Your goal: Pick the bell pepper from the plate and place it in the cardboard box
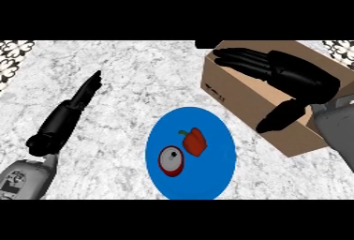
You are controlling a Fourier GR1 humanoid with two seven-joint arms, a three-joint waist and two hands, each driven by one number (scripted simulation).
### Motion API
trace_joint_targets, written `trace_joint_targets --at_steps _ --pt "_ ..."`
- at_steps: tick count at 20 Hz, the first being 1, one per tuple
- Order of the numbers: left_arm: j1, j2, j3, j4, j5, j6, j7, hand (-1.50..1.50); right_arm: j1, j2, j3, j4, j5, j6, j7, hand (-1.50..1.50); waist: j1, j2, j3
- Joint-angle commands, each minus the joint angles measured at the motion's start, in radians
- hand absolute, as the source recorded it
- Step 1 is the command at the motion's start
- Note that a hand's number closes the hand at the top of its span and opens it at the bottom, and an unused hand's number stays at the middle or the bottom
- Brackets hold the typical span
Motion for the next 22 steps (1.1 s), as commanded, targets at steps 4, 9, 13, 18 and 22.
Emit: trace_joint_targets --at_steps 4,9,13,18,22 --pt "0.009 0.0 0.018 0.048 -0.012 -0.021 -0.041 0.0 -0.098 0.02 0.198 -0.132 0.199 0.126 0.212 -1.5 -0.003 -0.003 -0.001" --pt "-0.011 -0.006 0.033 0.034 -0.009 -0.036 -0.018 0.0 -0.078 0.083 0.294 -0.271 0.286 0.212 0.414 -1.5 -0.012 -0.004 0.0" --pt "-0.017 0.011 0.084 0.018 0.012 -0.054 0.002 0.0 -0.064 0.137 0.301 -0.39 0.271 0.353 0.595 -1.5 -0.013 -0.007 0.0" --pt "0.015 -0.03 0.051 -0.014 -0.031 -0.05 0.025 0.0 -0.014 0.27 0.35 -0.396 0.324 0.439 0.774 -1.5 -0.008 -0.004 0.001" --pt "-0.012 -0.063 0.049 -0.026 -0.065 -0.057 0.055 0.0 0.01 0.334 0.336 -0.347 0.383 0.468 0.761 -1.5 -0.007 -0.001 0.001"
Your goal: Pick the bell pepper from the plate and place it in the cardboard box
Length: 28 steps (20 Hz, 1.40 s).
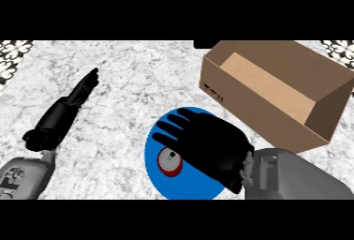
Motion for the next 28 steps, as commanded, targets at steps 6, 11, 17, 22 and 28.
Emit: trace_joint_targets --at_steps 6,11,17,22,28 --pt "0.039 -0.037 0.007 -0.102 -0.028 -0.029 0.06 0.0 0.167 0.02 0.11 -0.027 0.237 -0.057 0.008 -1.5 0.003 0.001 0.001" --pt "0.0 -0.026 0.091 -0.008 -0.029 -0.088 0.014 0.0 0.154 0.088 0.061 0.054 0.319 -0.08 -0.069 -1.5 0.002 0.003 0.001" --pt "-0.006 -0.059 0.095 0.0 -0.073 -0.095 0.001 0.0 0.154 0.122 0.04 0.117 0.404 -0.052 -0.106 -1.5 0.003 0.002 0.0" --pt "-0.006 -0.104 0.09 -0.042 -0.105 -0.079 0.049 0.0 0.135 0.168 0.023 0.253 0.501 -0.123 -0.171 -1.5 0.003 0.002 0.001" --pt "0.049 -0.11 0.122 -0.004 -0.129 -0.106 -0.054 0.0 0.176 0.197 -0.005 0.307 0.551 -0.177 -0.261 -1.5 0.003 0.003 0.0"
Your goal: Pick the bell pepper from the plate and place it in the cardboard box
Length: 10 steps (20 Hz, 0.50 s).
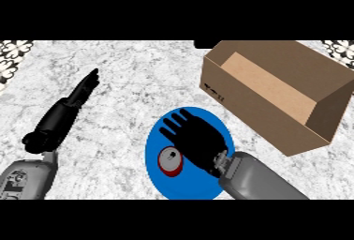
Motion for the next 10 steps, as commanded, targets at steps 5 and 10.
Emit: trace_joint_targets --at_steps 5,10 --pt "0.003 -0.019 0.033 -0.063 -0.009 -0.039 0.079 0.0 0.035 0.061 -0.039 0.049 0.094 0.016 -0.065 -1.5 -0.001 -0.001 0.0" --pt "0.033 -0.041 0.028 -0.066 -0.038 -0.03 0.03 0.0 0.016 0.041 -0.065 0.209 0.168 -0.127 -0.143 -1.5 0.003 0.0 0.0"
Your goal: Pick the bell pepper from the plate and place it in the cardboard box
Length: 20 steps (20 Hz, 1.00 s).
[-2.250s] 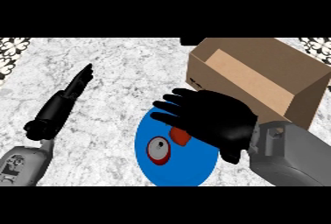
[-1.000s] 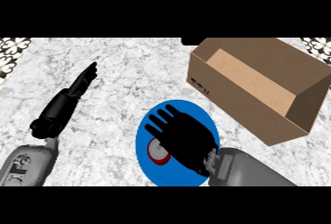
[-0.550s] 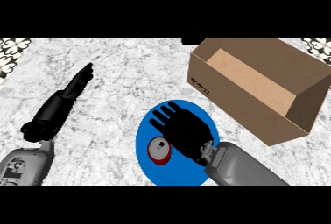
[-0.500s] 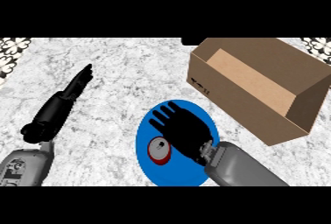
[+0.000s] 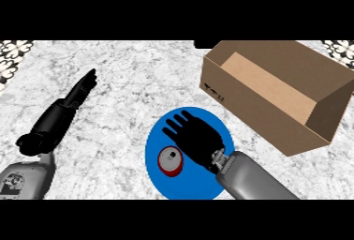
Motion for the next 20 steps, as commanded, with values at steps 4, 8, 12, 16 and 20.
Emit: trace_joint_targets --at_steps 4,8,12,16,20 --pt "-0.026 -0.007 0.03 0.028 -0.01 -0.03 -0.014 0.0 -0.064 0.044 -0.091 0.195 0.076 -0.089 -0.073 -1.5 0.002 0.001 0.0" --pt "0.015 -0.039 0.007 -0.008 -0.045 -0.016 -0.002 0.0 -0.026 0.044 -0.111 0.234 0.09 -0.128 -0.133 -1.5 0.002 0.001 0.0" --pt "-0.01 -0.016 0.051 0.032 -0.02 -0.05 -0.018 0.0 -0.101 0.086 -0.099 0.278 0.116 -0.125 -0.2 1.5 0.003 0.002 0.0" --pt "0.009 -0.014 0.052 0.025 -0.027 -0.061 -0.036 0.0 -0.034 0.064 -0.068 0.3 0.159 -0.31 -0.277 1.5 0.002 0.002 0.0" --pt "-0.029 -0.097 0.002 0.011 -0.075 0.007 0.028 0.0 -0.045 0.086 -0.081 0.304 0.191 -0.38 -0.305 1.5 0.0 0.001 0.0"
